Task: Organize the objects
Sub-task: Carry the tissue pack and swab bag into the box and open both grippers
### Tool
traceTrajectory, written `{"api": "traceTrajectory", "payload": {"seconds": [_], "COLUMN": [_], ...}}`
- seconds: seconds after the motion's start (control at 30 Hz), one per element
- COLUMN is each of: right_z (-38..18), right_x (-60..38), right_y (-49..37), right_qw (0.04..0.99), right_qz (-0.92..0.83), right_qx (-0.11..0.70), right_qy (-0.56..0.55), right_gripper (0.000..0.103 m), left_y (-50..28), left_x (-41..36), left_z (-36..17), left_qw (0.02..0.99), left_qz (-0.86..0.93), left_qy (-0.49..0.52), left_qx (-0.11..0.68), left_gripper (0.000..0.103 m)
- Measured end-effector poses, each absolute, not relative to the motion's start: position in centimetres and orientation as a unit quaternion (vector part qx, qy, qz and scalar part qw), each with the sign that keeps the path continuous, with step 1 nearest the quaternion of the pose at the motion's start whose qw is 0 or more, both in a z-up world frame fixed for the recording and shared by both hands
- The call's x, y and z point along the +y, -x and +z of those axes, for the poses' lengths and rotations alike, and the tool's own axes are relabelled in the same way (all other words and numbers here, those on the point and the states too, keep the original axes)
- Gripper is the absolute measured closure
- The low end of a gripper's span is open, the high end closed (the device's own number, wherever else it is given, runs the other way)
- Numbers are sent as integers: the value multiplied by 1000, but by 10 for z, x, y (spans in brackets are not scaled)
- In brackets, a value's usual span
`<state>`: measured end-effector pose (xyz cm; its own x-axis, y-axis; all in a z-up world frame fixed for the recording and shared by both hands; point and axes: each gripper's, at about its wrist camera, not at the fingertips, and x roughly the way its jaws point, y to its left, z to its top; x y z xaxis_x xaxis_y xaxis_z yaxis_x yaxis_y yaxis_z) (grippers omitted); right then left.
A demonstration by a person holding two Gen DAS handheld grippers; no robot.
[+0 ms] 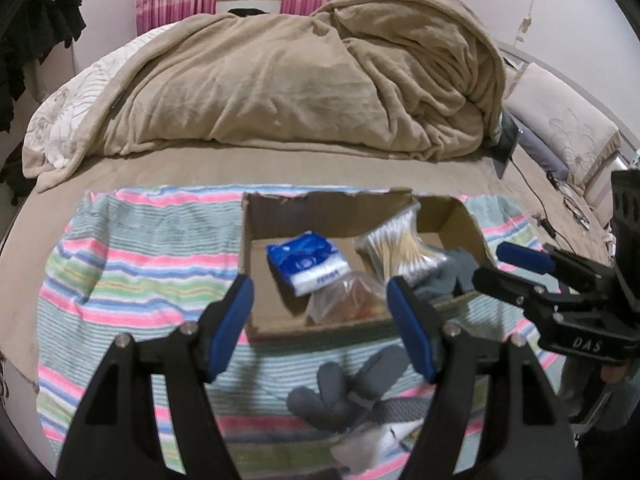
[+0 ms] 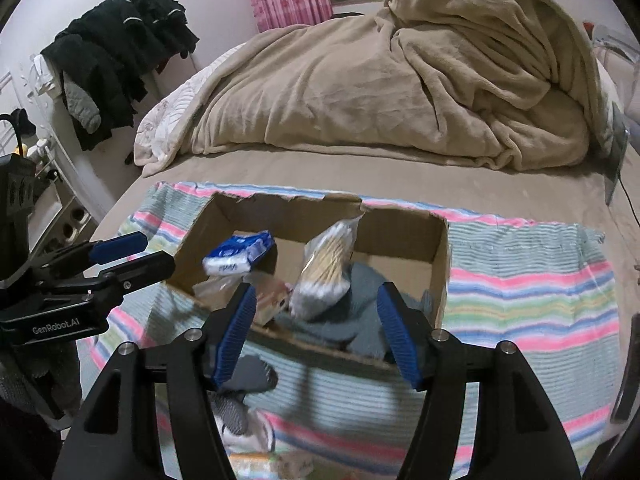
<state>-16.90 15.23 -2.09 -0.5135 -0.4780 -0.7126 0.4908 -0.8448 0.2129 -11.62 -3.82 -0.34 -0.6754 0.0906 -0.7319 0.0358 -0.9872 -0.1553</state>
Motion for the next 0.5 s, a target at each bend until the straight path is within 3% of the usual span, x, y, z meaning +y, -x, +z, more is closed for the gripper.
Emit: {"api": "traceTrajectory", "payload": {"seconds": [0.13, 0.27, 0.5], "right_z": [-21, -28, -40], "right_x": [155, 156, 156], "right_y": [152, 134, 108], "right_qw": [281, 288, 289], "right_qz": [-869, -864, -861], "right_qx": [13, 22, 41], "right_qy": [-408, -412, -417], "right_gripper": [37, 17, 17], "left_y": [103, 92, 70], "left_x": [-36, -31, -25], "left_z": [-3, -6, -20], "left_qw": [15, 18, 18], "left_qz": [912, 909, 902], "left_qy": [402, 408, 423], "left_qx": [-81, -83, -85], "left_gripper": [32, 29, 25]}}
